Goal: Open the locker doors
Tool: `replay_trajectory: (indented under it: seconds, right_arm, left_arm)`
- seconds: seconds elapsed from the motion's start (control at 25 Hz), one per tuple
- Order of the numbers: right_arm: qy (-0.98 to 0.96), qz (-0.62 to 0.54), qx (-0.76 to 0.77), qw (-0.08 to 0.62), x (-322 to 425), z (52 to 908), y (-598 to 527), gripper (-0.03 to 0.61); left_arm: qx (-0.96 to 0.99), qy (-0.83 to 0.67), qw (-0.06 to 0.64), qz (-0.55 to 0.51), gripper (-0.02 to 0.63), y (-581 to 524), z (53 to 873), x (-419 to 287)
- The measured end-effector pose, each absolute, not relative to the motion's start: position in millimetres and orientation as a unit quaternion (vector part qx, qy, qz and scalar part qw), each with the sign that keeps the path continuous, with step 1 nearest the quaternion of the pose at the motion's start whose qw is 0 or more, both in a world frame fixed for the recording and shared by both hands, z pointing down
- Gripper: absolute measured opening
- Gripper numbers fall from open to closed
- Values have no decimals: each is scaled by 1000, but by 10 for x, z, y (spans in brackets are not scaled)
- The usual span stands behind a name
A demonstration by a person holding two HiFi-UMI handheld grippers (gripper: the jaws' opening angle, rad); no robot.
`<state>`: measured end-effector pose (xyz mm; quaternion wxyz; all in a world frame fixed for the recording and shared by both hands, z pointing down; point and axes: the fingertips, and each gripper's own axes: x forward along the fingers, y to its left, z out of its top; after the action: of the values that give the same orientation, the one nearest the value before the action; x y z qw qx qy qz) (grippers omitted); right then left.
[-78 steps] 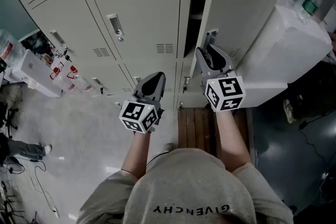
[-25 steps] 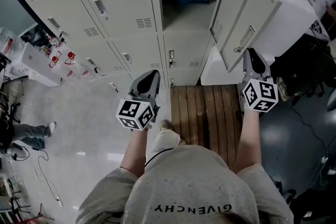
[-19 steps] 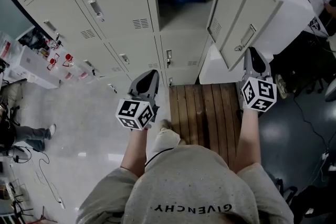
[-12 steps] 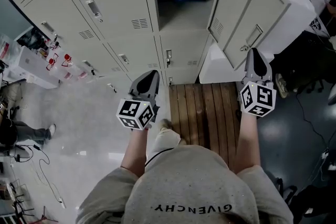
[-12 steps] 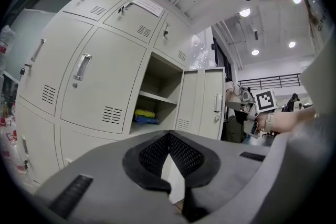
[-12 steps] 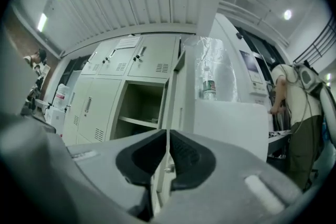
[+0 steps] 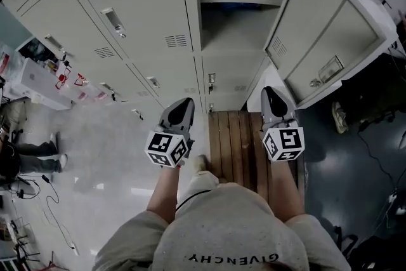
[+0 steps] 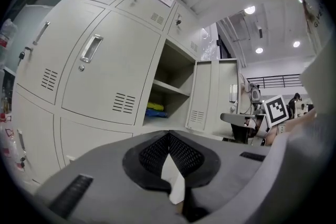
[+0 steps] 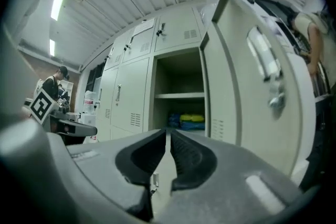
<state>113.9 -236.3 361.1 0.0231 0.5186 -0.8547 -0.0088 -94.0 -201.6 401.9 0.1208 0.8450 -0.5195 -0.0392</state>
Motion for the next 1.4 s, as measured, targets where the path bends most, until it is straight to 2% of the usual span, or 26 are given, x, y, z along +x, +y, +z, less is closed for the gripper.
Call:
replay_trajectory:
  seconds: [0.32, 0.68, 0.96, 1.4]
  right_arm:
    - [-885, 81, 456, 47, 220, 5130, -3005, 60]
    - [-894, 141, 412, 105, -544, 6549, -3730, 133]
    - [-888, 143, 413, 140, -715, 7018, -4090, 164]
    - [-895, 126, 406, 134, -882, 7087, -4153, 176]
  left_arm:
    - [839, -525, 139, -15, -2, -2708, 5049, -1419]
    - [848, -505, 160, -10, -2, -3352, 5903, -1600]
    - [850, -492, 188, -11, -2, -3416, 6341, -1502]
    - [852, -484, 198, -11, -2, -3356, 6549, -1534]
